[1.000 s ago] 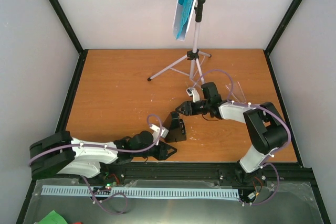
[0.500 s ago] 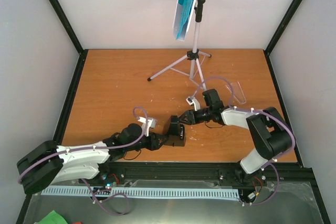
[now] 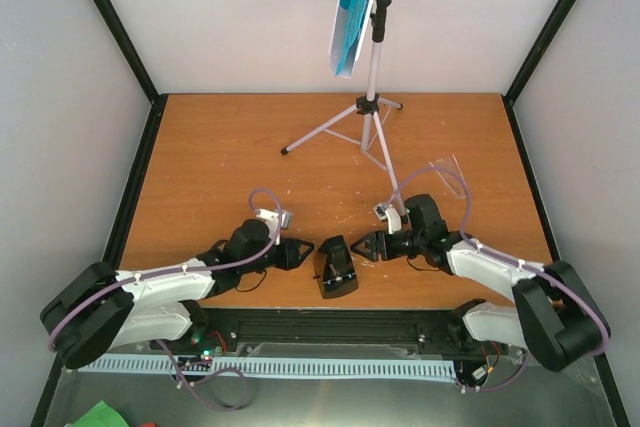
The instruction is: Pack up the instrument practice props
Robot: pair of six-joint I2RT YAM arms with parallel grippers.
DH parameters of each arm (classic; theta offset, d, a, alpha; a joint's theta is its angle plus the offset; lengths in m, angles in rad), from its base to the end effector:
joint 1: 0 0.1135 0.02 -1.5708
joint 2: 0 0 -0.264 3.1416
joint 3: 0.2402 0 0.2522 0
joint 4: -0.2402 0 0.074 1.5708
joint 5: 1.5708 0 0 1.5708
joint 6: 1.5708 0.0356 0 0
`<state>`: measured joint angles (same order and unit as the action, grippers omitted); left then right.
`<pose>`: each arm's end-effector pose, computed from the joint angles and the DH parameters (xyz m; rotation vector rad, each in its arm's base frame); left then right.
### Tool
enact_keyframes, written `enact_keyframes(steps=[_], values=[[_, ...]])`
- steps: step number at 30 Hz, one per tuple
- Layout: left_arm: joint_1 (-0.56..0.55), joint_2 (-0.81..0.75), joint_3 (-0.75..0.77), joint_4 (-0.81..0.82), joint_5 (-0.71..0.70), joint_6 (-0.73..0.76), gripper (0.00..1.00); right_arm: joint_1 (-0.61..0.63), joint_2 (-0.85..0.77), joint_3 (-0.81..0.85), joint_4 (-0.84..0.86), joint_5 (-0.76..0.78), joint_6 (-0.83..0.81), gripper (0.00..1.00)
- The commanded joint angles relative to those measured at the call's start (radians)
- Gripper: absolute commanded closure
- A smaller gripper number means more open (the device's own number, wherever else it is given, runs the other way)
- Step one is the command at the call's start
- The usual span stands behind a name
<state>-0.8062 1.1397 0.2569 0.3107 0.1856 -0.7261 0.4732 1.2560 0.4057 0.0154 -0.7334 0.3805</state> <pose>0.1359 -0.1512 0.1432 0.2120 2.3287 -1.0398 0.1782 0.1180 0.1456 -0.4814 2.4591 1.2622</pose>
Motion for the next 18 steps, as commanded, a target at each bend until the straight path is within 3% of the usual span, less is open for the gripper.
enact_keyframes(steps=[1, 5, 11, 14, 18], values=[[0.014, -0.026, 0.059, -0.014, 0.009, 0.034, 0.51, 0.007, -0.138, -0.008, -0.046, 0.147, 0.026, 0.30], [0.013, -0.136, 0.035, -0.118, 0.013, -0.026, 0.45, 0.007, -0.259, -0.021, -0.096, 0.215, 0.031, 0.23], [0.015, -0.343, -0.065, -0.253, 0.083, -0.171, 0.40, 0.008, -0.330, -0.053, -0.184, 0.267, 0.064, 0.24], [0.015, -0.358, -0.132, -0.208, 0.149, -0.227, 0.39, 0.008, -0.361, -0.103, -0.145, 0.222, 0.105, 0.22], [0.015, -0.298, -0.137, -0.051, 0.217, -0.192, 0.34, 0.007, -0.359, -0.193, 0.018, 0.111, 0.199, 0.19]])
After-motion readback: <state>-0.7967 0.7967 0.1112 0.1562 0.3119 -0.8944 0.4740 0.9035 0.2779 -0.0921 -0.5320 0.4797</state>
